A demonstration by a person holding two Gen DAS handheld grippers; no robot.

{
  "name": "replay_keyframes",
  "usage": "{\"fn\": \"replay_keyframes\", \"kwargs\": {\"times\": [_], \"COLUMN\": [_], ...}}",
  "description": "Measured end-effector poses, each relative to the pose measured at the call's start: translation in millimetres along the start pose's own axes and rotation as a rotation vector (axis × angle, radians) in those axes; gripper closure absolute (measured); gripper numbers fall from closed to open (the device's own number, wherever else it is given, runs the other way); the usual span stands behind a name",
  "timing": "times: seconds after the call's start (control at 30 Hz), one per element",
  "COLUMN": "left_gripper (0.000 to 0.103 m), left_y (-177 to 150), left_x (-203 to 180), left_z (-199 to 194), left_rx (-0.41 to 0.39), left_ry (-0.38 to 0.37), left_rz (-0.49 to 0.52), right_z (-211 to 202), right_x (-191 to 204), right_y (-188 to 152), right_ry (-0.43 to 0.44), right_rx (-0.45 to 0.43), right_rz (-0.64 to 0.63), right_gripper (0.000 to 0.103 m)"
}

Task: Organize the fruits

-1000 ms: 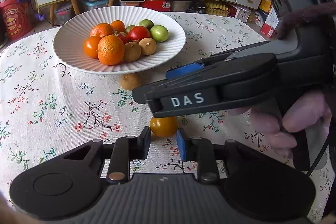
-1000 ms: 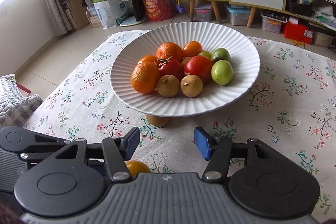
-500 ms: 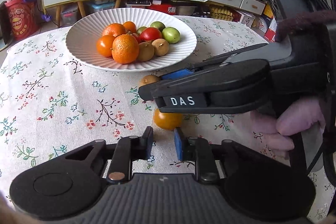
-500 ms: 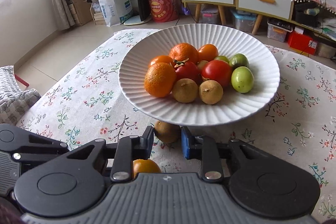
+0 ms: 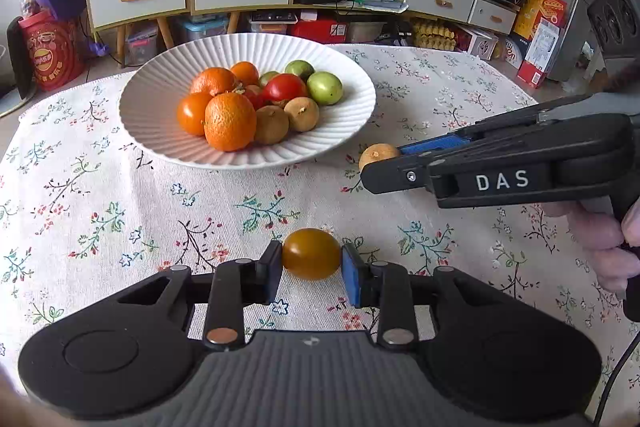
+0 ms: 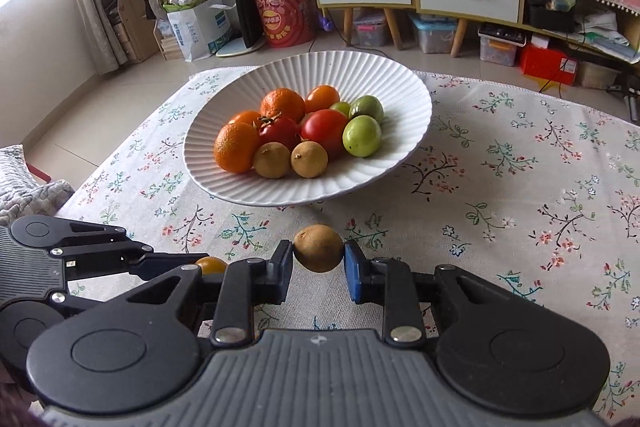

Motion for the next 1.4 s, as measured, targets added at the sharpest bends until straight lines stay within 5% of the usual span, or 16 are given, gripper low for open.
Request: {"fn": "replay_keyframes", "kwargs": {"times": [0.27, 0.63, 0.7, 0.77, 0.9, 1.07, 1.4], "left_gripper": [0.078, 0.072, 0.054, 0.041, 0.016, 0.006, 0.006], "left_y": [44.7, 58.9, 58.1, 56.2, 50.7, 40.5, 13.5], "left_x": [24.0, 51.1, 48.9, 46.1, 38.6, 31.3, 24.0], "left_z": [-19.8, 2.0, -1.2, -10.1, -27.5, -51.1, -75.0], "left_rx": [-0.130, -0.156, -0.146, -0.150, -0.116, -0.074, 0.012], "left_ry": [0.080, 0.184, 0.199, 0.215, 0.300, 0.372, 0.397], "left_rz": [-0.032, -0.061, -0.060, -0.063, -0.070, -0.095, -0.217], "right_z": [2.8, 18.2, 12.3, 3.4, -11.1, -34.2, -66.3], "right_x": [-5.6, -13.5, -14.7, -14.4, -11.9, -6.0, -1.0], "right_y": [29.4, 39.2, 37.7, 36.1, 28.4, 20.2, 1.7], "right_ry": [-0.017, -0.065, -0.075, -0.084, -0.153, -0.196, -0.300], "right_rx": [-0.084, -0.113, -0.116, -0.127, -0.086, -0.062, -0.060], "right_rz": [0.032, 0.073, 0.098, 0.108, 0.105, 0.107, 0.098], "right_gripper": [0.078, 0.075, 0.046, 0.033, 0.022, 0.010, 0.001]}}
Point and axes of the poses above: each gripper's, at about its wrist camera, not at the fingertips, and z roughly the way its jaws point, x to its left, y to its top, the point moved 9 cm from there along z, roughly the way its jaws point, and after that the axes turned 4 degrees about y, right-handed, at the moved point
